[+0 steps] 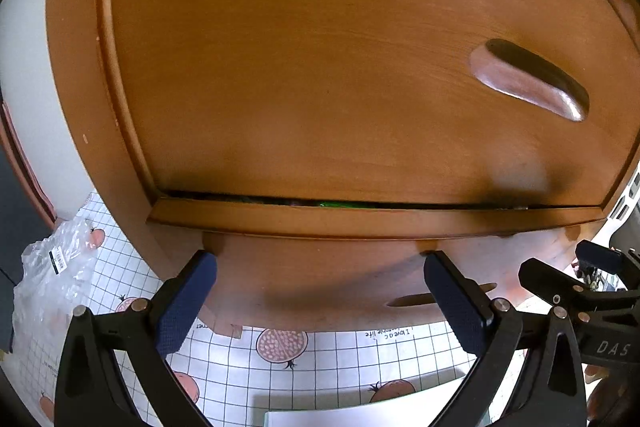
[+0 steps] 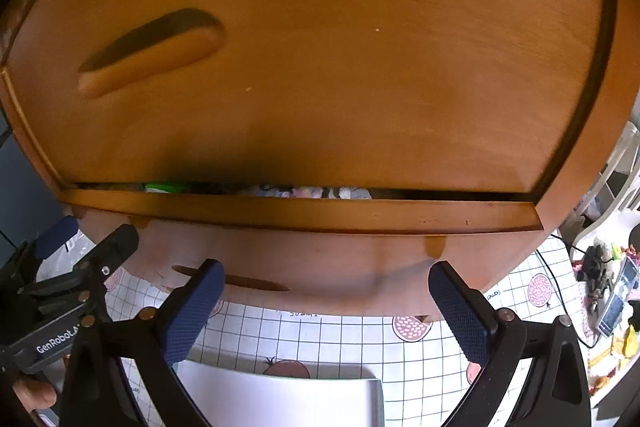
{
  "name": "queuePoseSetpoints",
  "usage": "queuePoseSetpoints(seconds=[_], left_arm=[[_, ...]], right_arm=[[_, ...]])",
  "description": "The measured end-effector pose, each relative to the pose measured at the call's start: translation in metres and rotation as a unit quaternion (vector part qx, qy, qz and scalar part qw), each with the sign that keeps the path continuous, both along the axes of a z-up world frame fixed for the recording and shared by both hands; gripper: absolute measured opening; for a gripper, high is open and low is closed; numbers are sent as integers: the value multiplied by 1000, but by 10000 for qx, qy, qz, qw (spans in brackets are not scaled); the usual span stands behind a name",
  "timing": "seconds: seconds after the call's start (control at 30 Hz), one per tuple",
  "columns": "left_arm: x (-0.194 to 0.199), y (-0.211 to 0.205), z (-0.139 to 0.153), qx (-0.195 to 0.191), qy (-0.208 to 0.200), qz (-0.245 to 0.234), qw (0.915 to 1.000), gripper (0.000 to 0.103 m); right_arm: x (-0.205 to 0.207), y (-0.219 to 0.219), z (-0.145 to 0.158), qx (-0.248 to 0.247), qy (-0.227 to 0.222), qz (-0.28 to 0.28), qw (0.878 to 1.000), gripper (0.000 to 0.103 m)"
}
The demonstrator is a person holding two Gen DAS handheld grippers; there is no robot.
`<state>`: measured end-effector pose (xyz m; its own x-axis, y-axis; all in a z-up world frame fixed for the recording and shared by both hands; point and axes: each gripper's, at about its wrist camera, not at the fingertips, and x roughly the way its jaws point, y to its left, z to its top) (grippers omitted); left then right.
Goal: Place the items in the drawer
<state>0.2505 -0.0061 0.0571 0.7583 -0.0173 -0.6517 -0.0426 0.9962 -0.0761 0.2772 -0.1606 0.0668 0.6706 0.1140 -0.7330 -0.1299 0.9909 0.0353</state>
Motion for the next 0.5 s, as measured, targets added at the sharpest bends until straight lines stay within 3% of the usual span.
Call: queuePoseSetpoints(seconds=[0.27, 0.5], left_arm=[[-13, -5, 2, -20, 26, -86, 10000, 103], [-54, -8, 13, -195, -74, -146, 9997, 103]], right_arm=[[-4, 4, -5, -41, 21, 34, 10000, 103], [-30, 0, 3, 18, -56, 63, 10000, 103]])
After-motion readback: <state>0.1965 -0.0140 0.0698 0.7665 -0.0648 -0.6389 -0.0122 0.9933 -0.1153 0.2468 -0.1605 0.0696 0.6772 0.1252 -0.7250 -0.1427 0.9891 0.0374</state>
